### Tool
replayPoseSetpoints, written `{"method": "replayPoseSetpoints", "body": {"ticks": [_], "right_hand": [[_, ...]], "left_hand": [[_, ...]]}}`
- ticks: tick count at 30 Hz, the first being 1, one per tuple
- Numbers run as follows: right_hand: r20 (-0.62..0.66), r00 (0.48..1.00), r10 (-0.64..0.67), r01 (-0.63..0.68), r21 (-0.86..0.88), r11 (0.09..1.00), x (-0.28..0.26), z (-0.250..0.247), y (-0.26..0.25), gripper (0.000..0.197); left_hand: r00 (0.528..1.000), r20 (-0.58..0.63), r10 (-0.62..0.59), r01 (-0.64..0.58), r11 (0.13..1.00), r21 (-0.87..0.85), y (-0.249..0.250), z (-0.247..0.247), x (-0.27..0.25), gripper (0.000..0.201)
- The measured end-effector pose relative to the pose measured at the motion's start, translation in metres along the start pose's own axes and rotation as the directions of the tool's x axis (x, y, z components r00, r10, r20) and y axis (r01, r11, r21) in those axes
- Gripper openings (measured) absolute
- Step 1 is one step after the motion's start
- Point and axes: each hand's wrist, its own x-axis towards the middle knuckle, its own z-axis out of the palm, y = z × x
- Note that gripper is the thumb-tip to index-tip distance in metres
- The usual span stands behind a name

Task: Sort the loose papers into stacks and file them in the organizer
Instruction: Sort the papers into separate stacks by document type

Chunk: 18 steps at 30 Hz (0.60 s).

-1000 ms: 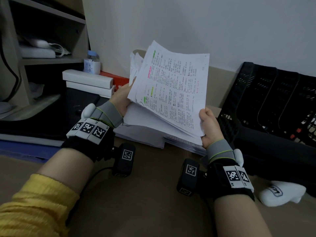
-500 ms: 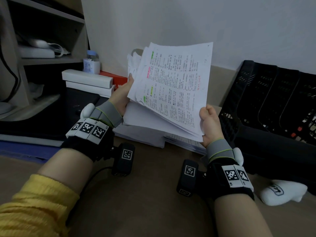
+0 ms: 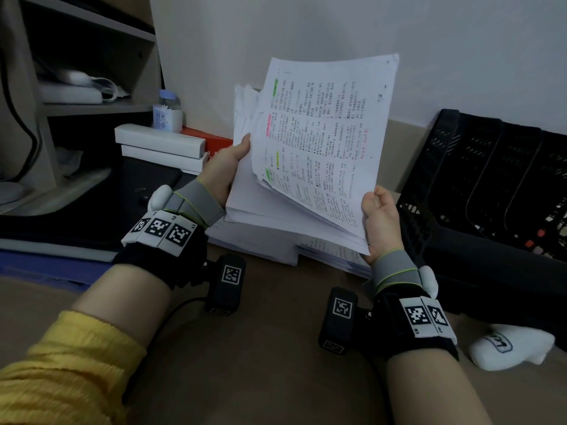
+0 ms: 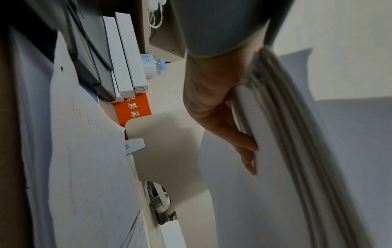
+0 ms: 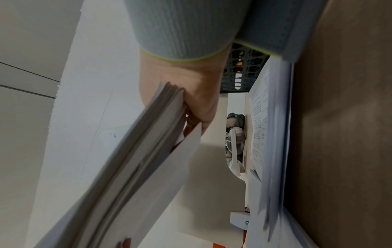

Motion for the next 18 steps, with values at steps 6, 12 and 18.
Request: {"method": "replayPoseSetpoints", "body": {"ticks": [6, 12, 18], "right_hand": [[0.001, 1.000, -0.019, 0.019, 0.009, 1.000, 0.000, -0.002, 0.000, 0.018], [-0.020, 0.999, -0.030, 0.029, -0.017, 0.999, -0.001, -0.003, 0.003, 0.019], [-0.106, 0.991, -0.086, 0.084, -0.027, 0.996, -0.007, 0.000, -0.003, 0.020]], "left_hand": [[0.992, 0.125, -0.031, 0.002, 0.973, 0.229, -0.007, -0.015, 0.011, 0.033], [0.989, 0.135, -0.063, 0.017, 0.949, 0.314, -0.009, -0.017, 0.012, 0.035], [0.991, 0.128, -0.045, 0.012, 0.969, 0.247, -0.006, -0.017, 0.014, 0.030]]}}
